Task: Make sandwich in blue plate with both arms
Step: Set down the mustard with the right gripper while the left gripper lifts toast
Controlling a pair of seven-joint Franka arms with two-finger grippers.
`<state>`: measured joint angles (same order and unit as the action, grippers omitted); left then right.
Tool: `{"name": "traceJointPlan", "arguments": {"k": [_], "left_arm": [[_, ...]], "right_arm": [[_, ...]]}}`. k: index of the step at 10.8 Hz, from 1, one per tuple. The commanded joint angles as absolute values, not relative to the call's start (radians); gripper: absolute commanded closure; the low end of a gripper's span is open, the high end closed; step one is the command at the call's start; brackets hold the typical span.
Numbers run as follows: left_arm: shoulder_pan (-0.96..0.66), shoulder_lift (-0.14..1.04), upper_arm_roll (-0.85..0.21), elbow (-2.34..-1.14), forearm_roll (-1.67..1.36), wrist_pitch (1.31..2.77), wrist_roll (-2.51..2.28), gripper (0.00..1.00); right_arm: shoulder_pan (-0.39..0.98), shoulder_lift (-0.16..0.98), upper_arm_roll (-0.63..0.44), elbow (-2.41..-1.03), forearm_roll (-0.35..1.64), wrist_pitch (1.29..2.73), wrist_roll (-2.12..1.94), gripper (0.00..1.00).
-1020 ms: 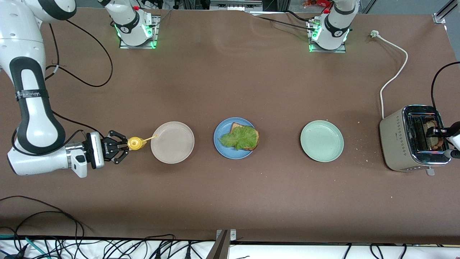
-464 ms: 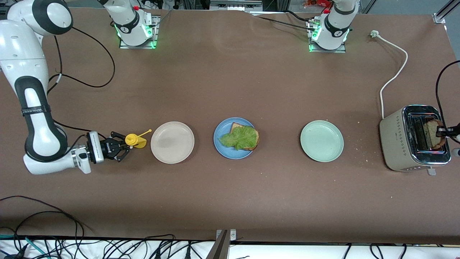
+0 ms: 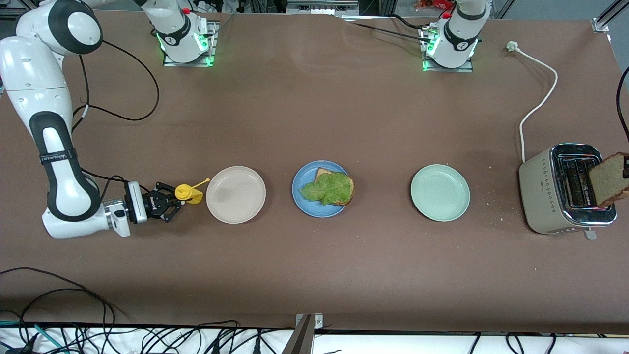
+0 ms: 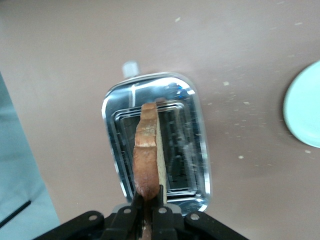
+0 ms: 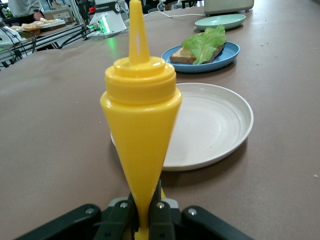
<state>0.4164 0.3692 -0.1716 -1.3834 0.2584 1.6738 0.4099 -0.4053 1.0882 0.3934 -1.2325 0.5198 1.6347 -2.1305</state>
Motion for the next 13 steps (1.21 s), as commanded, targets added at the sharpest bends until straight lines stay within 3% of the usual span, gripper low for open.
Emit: {"name": "traceJointPlan", "arguments": {"k": [1, 5, 10, 13], "left_arm": [[0.405, 0.353, -0.315, -1.309, 0.284, 1.509, 0.504, 1.00], [0.368, 0.363, -0.474, -1.311, 0.132, 1.438, 0.515, 1.00], [0.135, 0.588, -0.476, -1.316, -0.244, 1.433, 0.353, 1.00], [0.020, 0.725, -0.472, -1.313, -0.510, 1.651, 0.331, 1.00]], "right_arm": [[-0.428, 1.109, 0.419, -1.186, 0.480, 1.626, -2.141, 0.01], [-0.436, 1.127, 0.423, -1.134, 0.471, 1.621, -2.154, 0.00], [-0.437, 1.092, 0.417, -1.047, 0.341, 1.502, -2.141, 0.00], [-0.426, 0.950, 0.358, -1.049, 0.324, 1.494, -2.047, 0.00]]}}
